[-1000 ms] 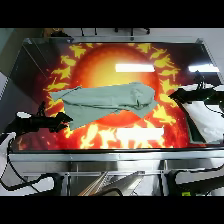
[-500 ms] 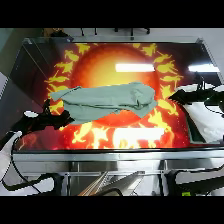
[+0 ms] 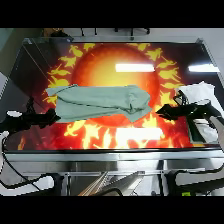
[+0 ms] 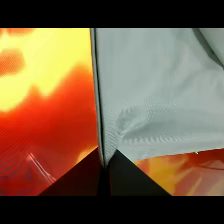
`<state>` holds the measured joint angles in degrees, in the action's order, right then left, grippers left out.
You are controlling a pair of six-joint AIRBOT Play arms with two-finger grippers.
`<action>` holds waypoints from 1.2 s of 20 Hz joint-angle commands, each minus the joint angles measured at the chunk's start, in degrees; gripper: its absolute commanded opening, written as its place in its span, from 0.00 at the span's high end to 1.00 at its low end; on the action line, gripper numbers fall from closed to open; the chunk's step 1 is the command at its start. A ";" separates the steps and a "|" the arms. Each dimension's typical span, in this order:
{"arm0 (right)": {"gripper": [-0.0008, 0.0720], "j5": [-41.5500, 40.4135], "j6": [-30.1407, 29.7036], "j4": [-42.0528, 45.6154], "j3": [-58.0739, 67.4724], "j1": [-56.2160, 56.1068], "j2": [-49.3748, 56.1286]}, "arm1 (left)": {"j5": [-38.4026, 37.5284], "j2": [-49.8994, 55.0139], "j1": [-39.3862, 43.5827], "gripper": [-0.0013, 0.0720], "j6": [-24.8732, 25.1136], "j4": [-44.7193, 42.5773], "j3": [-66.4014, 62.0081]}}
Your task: Fold the shirts.
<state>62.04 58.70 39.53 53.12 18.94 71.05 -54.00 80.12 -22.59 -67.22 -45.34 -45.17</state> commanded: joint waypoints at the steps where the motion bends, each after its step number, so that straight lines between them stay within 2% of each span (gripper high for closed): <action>1: 0.45 -9.18 -0.37 -1.86 -2.71 -6.78 1.40 | 0.22 -0.02 -1.27 0.96 0.94 -0.66 -0.22; 6: 0.48 -14.03 -0.39 -5.90 -2.56 -12.79 4.61 | 0.07 -0.02 -1.27 0.96 2.32 -0.70 -0.22; 8: 0.53 -13.79 -0.39 -5.97 -2.56 -13.84 4.98 | -0.04 -0.02 -1.27 0.96 2.51 -0.70 -0.22; 9: 0.73 -13.57 -0.48 -5.95 -2.47 -13.97 4.90 | -0.07 -0.04 -1.27 0.96 2.51 -0.63 -0.22; 10: 0.79 -13.62 -1.53 -6.10 -2.47 -14.05 4.66 | -0.07 -0.04 -1.27 0.96 2.51 -0.59 -0.22; 11: 0.94 -13.57 -2.19 -6.32 -2.43 -14.05 4.24 | -0.09 -0.04 -1.27 0.96 2.51 -0.48 -0.22; 12: 0.97 -13.60 -2.54 -6.43 -2.36 -14.03 3.34 | -0.48 -0.07 -1.29 0.96 2.56 0.07 -0.24; 15: 0.97 -8.35 -2.54 -6.71 1.51 -13.16 -2.78 | -6.05 -2.34 -1.27 0.97 2.91 1.92 -3.39; 19: 0.97 -1.31 -3.63 -14.75 15.76 -7.45 -14.56 | -15.78 -11.93 -1.27 0.97 2.67 10.05 -16.94; 22: 0.97 -1.09 -6.08 -23.65 33.57 -0.85 -21.11 | -18.71 -19.47 -1.25 0.97 -0.76 14.38 -37.51; 24: 0.97 -2.58 -6.99 -25.24 47.89 3.45 -23.06 | -16.59 -22.36 -1.16 0.97 -2.80 14.47 -53.90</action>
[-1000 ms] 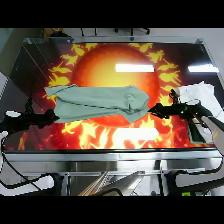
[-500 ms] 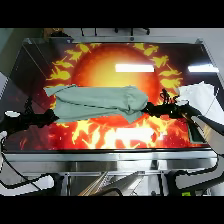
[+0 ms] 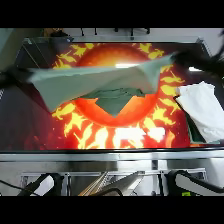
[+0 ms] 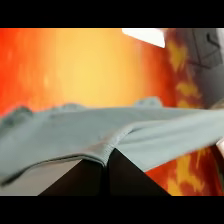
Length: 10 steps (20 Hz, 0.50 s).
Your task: Fold the shirts.
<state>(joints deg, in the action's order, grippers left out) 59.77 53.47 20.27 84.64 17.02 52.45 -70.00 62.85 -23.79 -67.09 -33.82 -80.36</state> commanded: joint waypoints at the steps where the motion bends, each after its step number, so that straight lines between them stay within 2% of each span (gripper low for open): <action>1: 0.97 -1.70 -1.88 -5.99 23.41 6.97 -4.85 | 0.57 -5.99 0.04 0.97 -3.91 2.93 -26.60; 4: 0.97 -7.19 -4.61 -5.95 38.73 9.57 -5.31 | 5.79 -6.69 -0.07 0.97 -6.91 -0.09 -48.22; 6: 0.97 -9.57 -5.86 -5.97 42.29 9.55 -6.23 | 6.34 -7.82 -0.04 0.97 -8.63 -5.57 -52.70; 8: 0.97 -9.79 -7.41 -5.97 42.29 9.55 -6.67 | 6.03 -10.25 -0.04 0.97 -7.76 -7.85 -46.88; 10: 0.97 -7.56 -6.93 -6.58 41.46 9.55 -4.59 | 6.80 -12.74 0.09 0.97 -5.16 -7.87 -34.45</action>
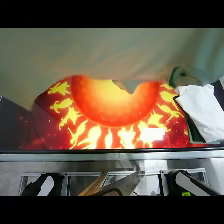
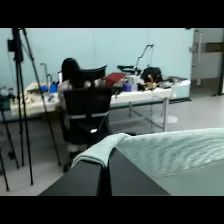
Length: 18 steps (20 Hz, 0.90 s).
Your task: Fold the shirts.
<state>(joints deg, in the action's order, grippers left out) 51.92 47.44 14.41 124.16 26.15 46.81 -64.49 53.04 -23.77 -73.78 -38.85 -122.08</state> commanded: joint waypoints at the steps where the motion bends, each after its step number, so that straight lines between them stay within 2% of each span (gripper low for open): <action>1: 0.97 2.32 -0.76 -2.54 0.94 0.42 2.69 | 1.01 -3.13 0.83 0.97 3.13 -1.81 14.16; 3: 0.97 6.91 -0.79 -7.34 -3.04 0.02 7.15 | 1.57 -0.42 4.94 0.97 6.36 1.20 25.68; 5: 0.97 10.03 -1.68 -7.89 -9.62 -4.48 12.72 | 1.73 5.75 10.80 0.97 9.99 0.76 33.00; 7: 0.97 8.02 -2.60 0.42 -15.74 -11.76 19.52 | 3.48 14.56 14.73 0.97 11.37 0.07 36.85; 9: 0.97 5.18 0.24 10.73 -17.49 -16.41 28.55 | 7.17 23.52 15.72 0.97 11.34 -1.44 39.23; 10: 0.97 4.07 2.08 13.14 -17.49 -17.70 33.42 | 8.24 28.02 15.74 0.97 11.39 -2.43 39.26; 14: 0.96 1.44 3.06 6.64 -17.44 -19.37 48.89 | 9.51 44.28 15.74 0.97 11.87 -4.11 35.30; 16: 0.69 1.70 3.10 5.95 -17.44 -19.89 53.13 | 8.98 50.36 15.72 0.96 11.78 -4.11 31.32; 17: 0.66 2.78 3.13 5.99 -17.46 -19.74 54.05 | 7.63 52.78 15.58 0.91 11.63 -4.11 28.94; 18: 0.66 3.96 3.15 6.84 -17.44 -19.28 54.14 | 5.14 54.55 14.97 0.34 11.50 -4.11 26.32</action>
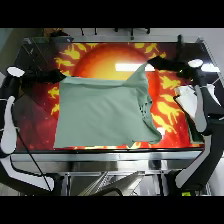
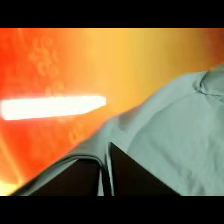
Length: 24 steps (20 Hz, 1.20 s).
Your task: Fold the shirts.
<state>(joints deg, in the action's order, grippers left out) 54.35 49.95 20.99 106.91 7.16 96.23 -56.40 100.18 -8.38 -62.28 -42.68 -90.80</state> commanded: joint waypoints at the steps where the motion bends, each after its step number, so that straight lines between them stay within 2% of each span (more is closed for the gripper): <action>1: 0.65 3.21 1.20 1.29 -0.20 0.57 4.22 | -5.49 8.55 -1.05 0.03 -1.57 -0.31 -7.39; 2: 0.64 5.73 2.75 2.32 -0.20 1.99 3.10 | -8.81 9.29 -2.08 0.08 -2.95 -0.37 -10.01; 6: 0.63 22.67 8.59 8.92 -0.26 8.07 -2.45 | -25.00 9.18 -8.76 0.08 -9.88 -3.89 -17.29; 9: 0.65 29.68 10.97 16.17 -6.56 9.40 -8.15 | -35.47 5.64 -13.29 0.08 -13.03 -9.46 -11.30; 14: 0.65 28.81 10.25 19.15 -32.68 12.37 -23.71 | -32.87 -8.24 -20.57 0.08 -9.88 -19.91 19.65; 16: 0.65 25.35 10.08 19.15 -43.34 15.17 -31.34 | -30.60 -12.57 -24.63 0.08 -9.18 -21.92 29.59; 21: 0.64 20.63 10.12 19.50 -61.26 20.85 -44.26 | -24.39 -15.76 -29.05 0.08 -6.14 -21.62 40.87; 22: 0.53 20.59 10.43 20.15 -63.43 21.57 -45.64 | -23.96 -15.21 -28.46 0.08 -5.99 -21.62 41.86; 23: 0.38 20.17 11.63 21.66 -65.33 22.32 -46.64 | -23.85 -14.29 -27.43 0.08 -5.86 -21.59 42.10; 24: 0.34 19.80 11.82 23.08 -66.69 22.82 -47.15 | -23.87 -13.14 -26.03 0.08 -5.81 -21.35 42.10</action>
<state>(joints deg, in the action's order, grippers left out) 75.70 60.49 41.25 46.74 27.88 53.04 -81.93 86.11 -35.53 -69.06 -63.68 -51.72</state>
